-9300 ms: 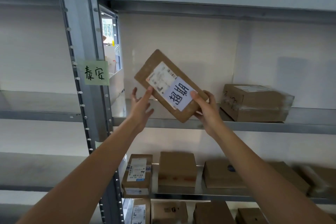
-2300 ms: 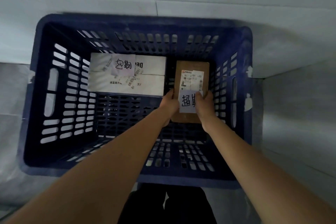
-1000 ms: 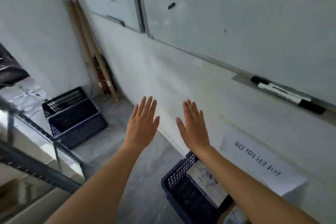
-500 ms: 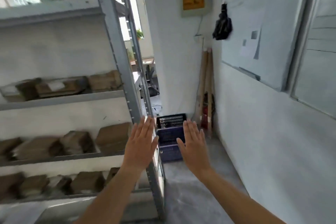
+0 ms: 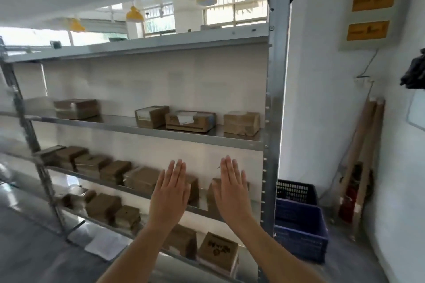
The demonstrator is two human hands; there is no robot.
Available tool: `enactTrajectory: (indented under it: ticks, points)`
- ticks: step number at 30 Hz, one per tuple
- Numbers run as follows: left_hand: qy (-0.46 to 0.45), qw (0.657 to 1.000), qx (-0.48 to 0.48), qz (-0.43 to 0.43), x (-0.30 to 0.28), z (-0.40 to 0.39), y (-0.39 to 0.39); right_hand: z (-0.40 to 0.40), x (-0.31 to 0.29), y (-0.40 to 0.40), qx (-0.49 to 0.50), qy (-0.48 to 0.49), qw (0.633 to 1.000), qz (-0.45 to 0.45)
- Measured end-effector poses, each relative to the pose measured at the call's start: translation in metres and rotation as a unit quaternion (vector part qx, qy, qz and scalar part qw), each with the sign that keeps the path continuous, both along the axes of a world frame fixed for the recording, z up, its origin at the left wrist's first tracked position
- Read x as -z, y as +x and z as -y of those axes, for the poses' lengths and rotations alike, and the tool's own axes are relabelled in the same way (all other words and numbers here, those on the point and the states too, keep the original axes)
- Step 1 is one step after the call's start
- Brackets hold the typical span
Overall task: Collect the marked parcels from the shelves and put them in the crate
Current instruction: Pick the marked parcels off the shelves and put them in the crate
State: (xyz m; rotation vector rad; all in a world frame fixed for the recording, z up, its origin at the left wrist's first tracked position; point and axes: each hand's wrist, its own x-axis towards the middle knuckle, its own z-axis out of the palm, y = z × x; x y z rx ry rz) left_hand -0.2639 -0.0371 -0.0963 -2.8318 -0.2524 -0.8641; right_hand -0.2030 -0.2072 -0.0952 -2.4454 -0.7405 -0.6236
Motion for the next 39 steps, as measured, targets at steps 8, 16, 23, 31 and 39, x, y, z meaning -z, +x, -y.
enactTrajectory:
  ticks: [8,16,23,31,39]
  points:
    - [-0.024,0.998,-0.060,0.022,-0.009,-0.083,0.044,-0.097,-0.009,0.075,-0.062,-0.027,0.997,0.035]
    - [-0.043,0.985,-0.161,0.047,-0.015,-0.172,0.060,-0.202,-0.025,0.116,-0.156,-0.051,0.985,0.043]
    - [-0.017,0.973,-0.218,0.071,-0.027,-0.270,0.059,-0.323,-0.032,0.129,-0.216,-0.062,0.973,0.057]
    - [0.019,0.966,-0.257,0.035,-0.034,-0.404,0.054,-0.465,-0.042,0.131,-0.267,-0.020,0.963,0.030]
    - [-0.004,0.959,-0.282,0.033,-0.027,-0.508,0.069,-0.585,-0.023,0.145,-0.318,-0.022,0.948,0.020]
